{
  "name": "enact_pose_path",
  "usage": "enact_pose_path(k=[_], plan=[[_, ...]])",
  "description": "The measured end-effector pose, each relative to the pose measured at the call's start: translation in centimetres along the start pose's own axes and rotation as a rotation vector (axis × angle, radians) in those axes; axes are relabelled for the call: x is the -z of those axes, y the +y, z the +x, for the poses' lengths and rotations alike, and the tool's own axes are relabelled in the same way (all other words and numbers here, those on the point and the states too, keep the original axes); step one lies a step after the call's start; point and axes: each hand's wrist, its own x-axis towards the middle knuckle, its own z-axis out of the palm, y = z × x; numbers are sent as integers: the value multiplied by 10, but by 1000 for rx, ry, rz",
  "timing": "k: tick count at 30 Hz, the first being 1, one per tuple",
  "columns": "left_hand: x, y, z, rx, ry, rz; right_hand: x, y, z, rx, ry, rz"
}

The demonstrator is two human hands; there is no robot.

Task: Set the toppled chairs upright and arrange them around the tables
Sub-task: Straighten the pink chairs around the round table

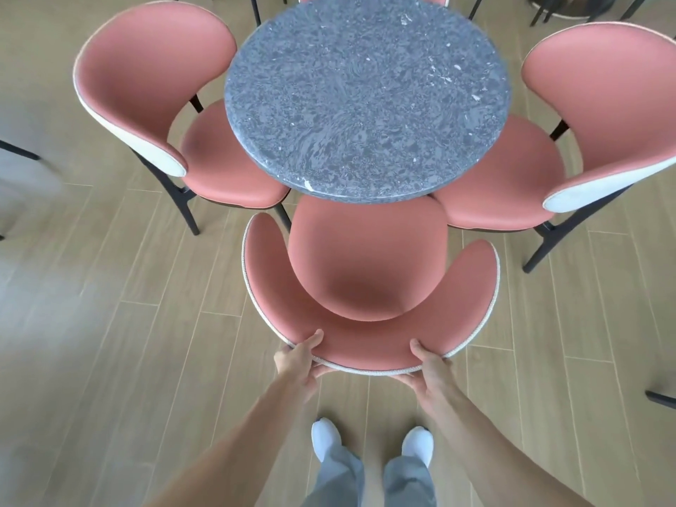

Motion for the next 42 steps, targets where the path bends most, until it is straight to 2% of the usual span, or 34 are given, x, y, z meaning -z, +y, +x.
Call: enact_pose_path(k=[7, 20, 31, 42], plan=[[1, 2, 2, -15, 12, 2, -2, -1, -1, -4, 17, 14], [-2, 23, 10, -79, 49, 30, -14, 3, 5, 42, -108, -23], [37, 12, 7, -67, 107, -20, -14, 36, -8, 46, -91, -65], [51, 15, 6, -39, 18, 74, -12, 33, -6, 67, -15, -88]])
